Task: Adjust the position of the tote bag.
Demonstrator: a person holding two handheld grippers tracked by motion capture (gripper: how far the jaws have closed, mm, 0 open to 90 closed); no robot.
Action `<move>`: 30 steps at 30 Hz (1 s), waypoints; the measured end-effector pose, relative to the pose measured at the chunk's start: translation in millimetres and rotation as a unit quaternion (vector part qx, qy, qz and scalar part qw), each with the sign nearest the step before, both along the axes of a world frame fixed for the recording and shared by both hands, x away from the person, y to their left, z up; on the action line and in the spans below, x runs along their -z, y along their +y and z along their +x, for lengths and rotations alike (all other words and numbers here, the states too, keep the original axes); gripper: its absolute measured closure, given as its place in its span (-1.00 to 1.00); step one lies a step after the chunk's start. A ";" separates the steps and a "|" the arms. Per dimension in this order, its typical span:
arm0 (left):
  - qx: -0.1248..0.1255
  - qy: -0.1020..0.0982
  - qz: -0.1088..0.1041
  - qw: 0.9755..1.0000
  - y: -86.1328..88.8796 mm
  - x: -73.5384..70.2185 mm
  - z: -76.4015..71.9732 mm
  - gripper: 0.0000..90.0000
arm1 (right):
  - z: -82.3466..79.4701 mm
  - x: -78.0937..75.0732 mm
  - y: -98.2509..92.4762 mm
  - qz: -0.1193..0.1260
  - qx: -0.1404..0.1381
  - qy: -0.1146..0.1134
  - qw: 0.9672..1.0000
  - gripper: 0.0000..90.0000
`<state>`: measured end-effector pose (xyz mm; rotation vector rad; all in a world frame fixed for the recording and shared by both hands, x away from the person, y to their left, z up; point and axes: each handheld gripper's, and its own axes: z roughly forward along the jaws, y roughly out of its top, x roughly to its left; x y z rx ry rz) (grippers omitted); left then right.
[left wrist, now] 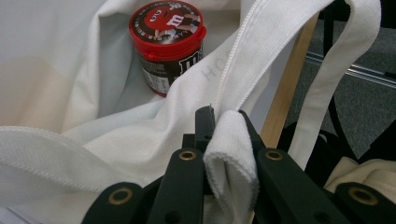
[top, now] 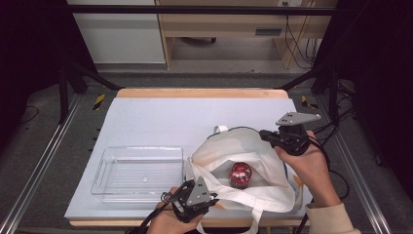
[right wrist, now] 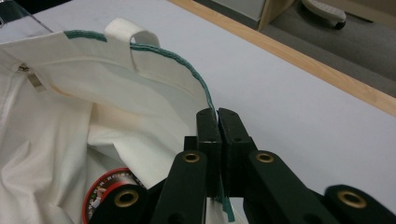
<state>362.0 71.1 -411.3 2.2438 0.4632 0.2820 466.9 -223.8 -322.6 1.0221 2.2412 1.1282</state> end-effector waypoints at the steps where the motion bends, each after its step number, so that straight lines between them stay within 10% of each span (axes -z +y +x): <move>1: 0.001 0.002 -0.001 1.000 0.3 1.8 -0.6 0.86 | -3.0 -0.1 -0.6 0.001 0.004 -0.005 1.000 0.96; 8: 0.003 0.008 0.011 1.000 2.0 11.3 -6.4 0.87 | -19.0 11.5 -4.2 0.049 0.023 -0.036 0.998 0.97; 19: 0.008 0.012 0.017 1.000 8.5 19.1 -14.7 0.87 | -16.0 14.0 -13.6 0.059 0.043 -0.044 0.996 0.97; 30: 0.002 0.009 -0.026 1.000 11.9 9.1 -11.8 0.55 | -20.1 17.7 -7.2 0.065 0.025 -0.043 0.997 0.97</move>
